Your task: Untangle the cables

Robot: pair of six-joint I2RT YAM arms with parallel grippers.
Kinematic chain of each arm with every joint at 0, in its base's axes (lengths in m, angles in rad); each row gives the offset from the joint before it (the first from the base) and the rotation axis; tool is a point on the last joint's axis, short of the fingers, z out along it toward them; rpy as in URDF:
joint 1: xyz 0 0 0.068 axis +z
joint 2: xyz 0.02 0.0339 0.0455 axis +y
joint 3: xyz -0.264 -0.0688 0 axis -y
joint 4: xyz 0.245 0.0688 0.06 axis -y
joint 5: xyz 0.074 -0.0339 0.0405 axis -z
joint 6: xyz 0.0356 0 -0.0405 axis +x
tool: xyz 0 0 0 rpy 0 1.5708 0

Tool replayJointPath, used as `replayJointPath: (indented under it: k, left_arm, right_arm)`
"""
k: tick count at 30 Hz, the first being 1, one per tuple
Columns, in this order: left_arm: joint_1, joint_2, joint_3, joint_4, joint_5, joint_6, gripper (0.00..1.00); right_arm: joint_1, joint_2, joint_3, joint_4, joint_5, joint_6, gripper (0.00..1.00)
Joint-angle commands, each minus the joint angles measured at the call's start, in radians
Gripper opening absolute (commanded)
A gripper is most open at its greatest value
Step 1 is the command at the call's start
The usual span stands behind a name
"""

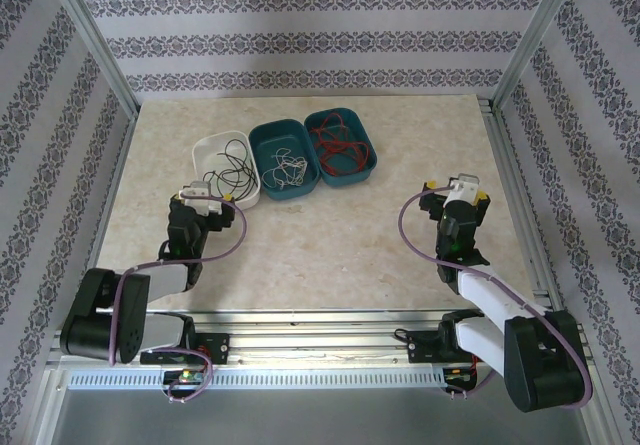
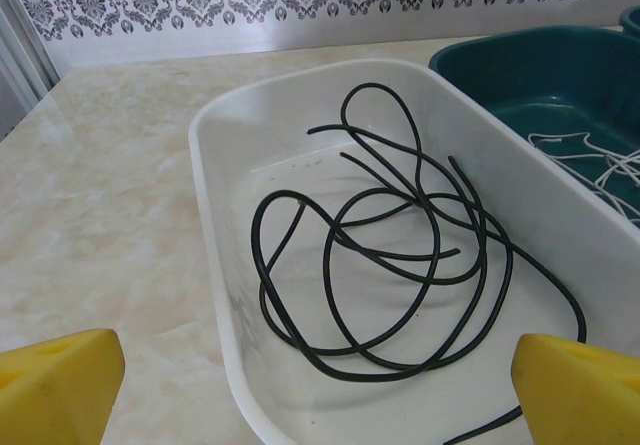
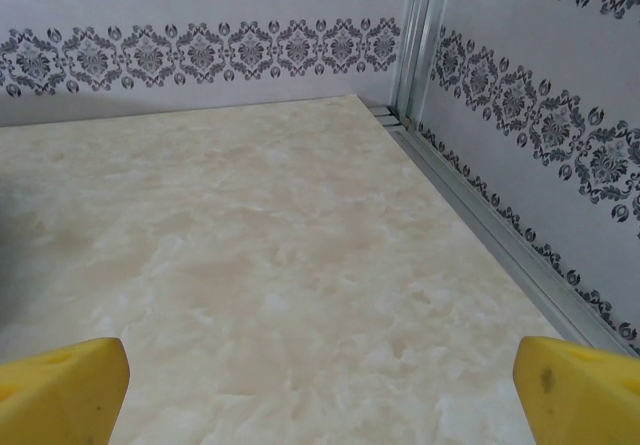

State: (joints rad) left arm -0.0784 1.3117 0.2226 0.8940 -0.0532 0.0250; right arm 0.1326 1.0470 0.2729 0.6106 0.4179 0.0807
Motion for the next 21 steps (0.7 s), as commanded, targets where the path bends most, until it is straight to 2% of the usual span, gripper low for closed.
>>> replayJointPath:
  k: [1, 4, 9, 11, 14, 16, 21]
  left_arm:
    - [-0.008, 0.022, -0.024, 0.154, 0.01, 0.026, 0.99]
    - [0.01, 0.022, -0.03, 0.161, 0.08, 0.033, 0.99]
    - [0.071, 0.061, -0.007, 0.144, 0.375, 0.085, 0.99]
    - [0.09, 0.095, 0.013, 0.138, 0.455, 0.098, 0.99]
    - [0.114, 0.164, 0.047, 0.163, 0.483, 0.074, 0.99]
    - [0.14, 0.156, 0.069, 0.109, 0.511, 0.057, 0.99]
    - [0.153, 0.164, 0.064, 0.134, 0.514, 0.039, 0.99]
  right_arm:
    - [-0.014, 0.014, -0.009, 0.063, -0.026, 0.0, 0.98]
    - [-0.014, 0.035, -0.009, 0.073, -0.034, 0.005, 0.98]
    - [-0.016, 0.073, -0.019, 0.112, -0.044, 0.018, 0.98]
    - [-0.014, 0.088, -0.02, 0.125, -0.052, 0.021, 0.98]
    - [-0.015, 0.114, -0.022, 0.155, -0.064, 0.019, 0.98]
    - [-0.015, 0.133, -0.022, 0.18, -0.071, 0.012, 0.98]
    - [-0.015, 0.199, -0.025, 0.248, -0.093, -0.022, 0.98]
